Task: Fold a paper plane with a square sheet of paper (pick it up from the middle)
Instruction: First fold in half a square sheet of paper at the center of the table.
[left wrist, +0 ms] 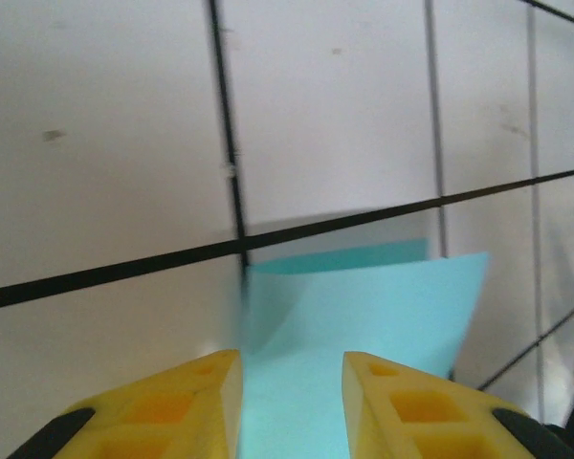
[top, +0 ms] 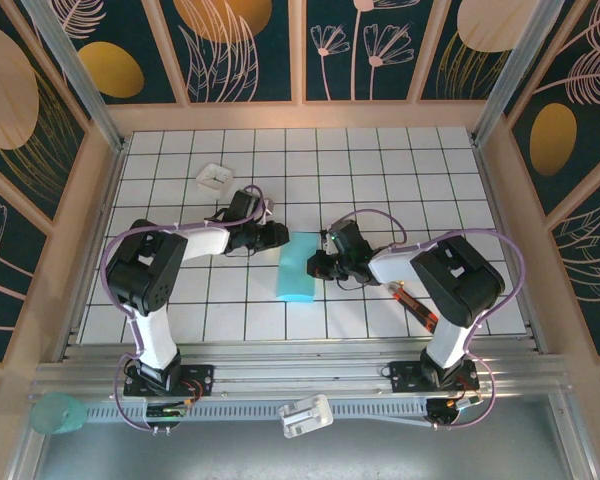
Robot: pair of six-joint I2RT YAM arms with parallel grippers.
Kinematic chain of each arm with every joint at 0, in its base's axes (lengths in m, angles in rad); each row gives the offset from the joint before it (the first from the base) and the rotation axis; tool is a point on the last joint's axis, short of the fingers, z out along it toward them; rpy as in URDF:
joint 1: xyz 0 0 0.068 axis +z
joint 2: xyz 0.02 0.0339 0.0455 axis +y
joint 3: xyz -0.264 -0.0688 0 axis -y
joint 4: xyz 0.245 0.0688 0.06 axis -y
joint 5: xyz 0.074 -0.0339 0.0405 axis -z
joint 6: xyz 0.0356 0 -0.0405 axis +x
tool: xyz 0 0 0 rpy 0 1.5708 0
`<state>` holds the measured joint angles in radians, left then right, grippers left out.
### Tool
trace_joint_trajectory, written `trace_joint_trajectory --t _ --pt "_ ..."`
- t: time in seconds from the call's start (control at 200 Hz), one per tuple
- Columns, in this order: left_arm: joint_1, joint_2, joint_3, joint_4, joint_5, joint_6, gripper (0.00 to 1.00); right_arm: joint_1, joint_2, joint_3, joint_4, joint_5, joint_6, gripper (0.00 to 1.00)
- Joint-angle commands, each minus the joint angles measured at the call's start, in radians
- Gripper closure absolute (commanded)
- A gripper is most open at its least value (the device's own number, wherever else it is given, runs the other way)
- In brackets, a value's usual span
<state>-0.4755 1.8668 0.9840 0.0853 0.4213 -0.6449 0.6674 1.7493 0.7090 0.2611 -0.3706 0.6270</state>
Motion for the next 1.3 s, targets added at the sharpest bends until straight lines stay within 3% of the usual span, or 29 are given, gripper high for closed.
trace_joint_trajectory --t 0.0,0.18,0.345,0.5,0.645,0.901,1.296 --pt "-0.018 -0.020 0.011 0.071 0.089 -0.032 0.65 -0.030 0.051 -0.057 -0.232 0.130 -0.030 1.00" --pt "-0.017 0.053 0.053 0.046 0.050 -0.018 0.65 -0.030 0.055 -0.054 -0.232 0.131 -0.032 1.00" --pt "0.008 0.088 0.064 -0.005 -0.060 -0.014 0.65 -0.030 0.056 -0.060 -0.229 0.131 -0.029 1.00" --pt "0.004 -0.023 -0.003 0.011 -0.044 -0.022 0.57 -0.031 0.048 -0.069 -0.229 0.131 -0.027 1.00" --pt "-0.057 -0.188 -0.145 0.050 -0.029 -0.074 0.53 -0.034 0.042 -0.074 -0.230 0.133 -0.026 1.00" --pt "-0.103 -0.209 -0.278 0.149 0.090 -0.177 0.68 -0.038 0.045 -0.072 -0.229 0.132 -0.029 1.00" --pt "-0.101 -0.160 -0.277 0.098 0.067 -0.153 0.78 -0.038 0.041 -0.079 -0.221 0.133 -0.024 1.00"
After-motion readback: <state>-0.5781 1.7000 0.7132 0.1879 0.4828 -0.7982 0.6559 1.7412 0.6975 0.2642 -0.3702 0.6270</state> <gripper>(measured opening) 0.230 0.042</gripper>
